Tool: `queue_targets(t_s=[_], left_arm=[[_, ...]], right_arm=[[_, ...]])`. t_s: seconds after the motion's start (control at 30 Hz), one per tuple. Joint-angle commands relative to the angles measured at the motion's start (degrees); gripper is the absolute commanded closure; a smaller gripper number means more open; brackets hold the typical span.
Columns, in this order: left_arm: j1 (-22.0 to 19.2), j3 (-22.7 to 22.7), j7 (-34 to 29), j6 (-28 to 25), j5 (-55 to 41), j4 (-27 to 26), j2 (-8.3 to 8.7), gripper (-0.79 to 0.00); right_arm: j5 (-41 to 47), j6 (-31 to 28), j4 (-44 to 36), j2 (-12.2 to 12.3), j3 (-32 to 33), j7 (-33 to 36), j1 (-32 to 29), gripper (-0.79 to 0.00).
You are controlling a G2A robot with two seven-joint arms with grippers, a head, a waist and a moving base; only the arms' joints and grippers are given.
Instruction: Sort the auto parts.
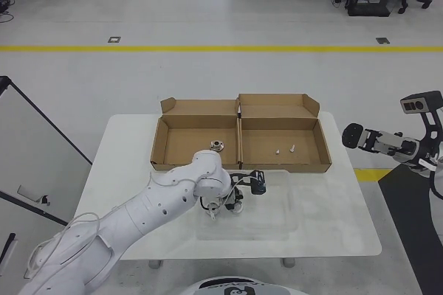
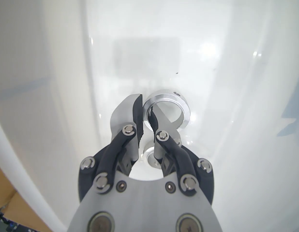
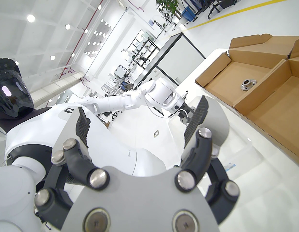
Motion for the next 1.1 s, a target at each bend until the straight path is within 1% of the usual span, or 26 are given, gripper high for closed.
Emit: queue_targets(t_s=[0.0,0.2,0.33,0.5,0.67,0.87,0.97,1.07], left_arm=[[-1.0,0.9,0.4,-0.3,-1.7,-1.3,0.54,0.000],[-5.2,3.1,0.4,-0.2,-9.6,-7.7,3.28,0.000],[-7.8,2.6,1.1,-0.9,-13.4,-11.5,5.38,0.000],[-10.0,-1.3,2.7,-2.5,-15.9,-15.4,7.76,0.000],[-10.4,-7.6,5.3,-5.1,-17.9,-17.8,9.73,0.000],[-7.4,-15.2,12.2,-7.2,-21.9,-18.2,11.75,0.000],[-4.5,-18.7,15.7,-8.5,-22.2,-19.4,12.79,0.000],[-0.5,-22.2,19.4,-8.7,-22.1,-20.7,13.88,0.000]], right_arm=[[0.0,0.0,0.0,0.0,0.0,0.0,0.0,-0.785],[0.0,0.0,0.0,0.0,0.0,0.0,0.0,-0.785],[0.0,0.0,0.0,0.0,0.0,0.0,0.0,-0.785],[0.0,0.0,0.0,0.0,0.0,0.0,0.0,-0.785],[0.0,0.0,0.0,0.0,0.0,0.0,0.0,-0.785],[0.0,0.0,0.0,0.0,0.0,0.0,0.0,-0.785],[0.0,0.0,0.0,0.0,0.0,0.0,0.0,-0.785],[0.0,0.0,0.0,0.0,0.0,0.0,0.0,-0.785]])
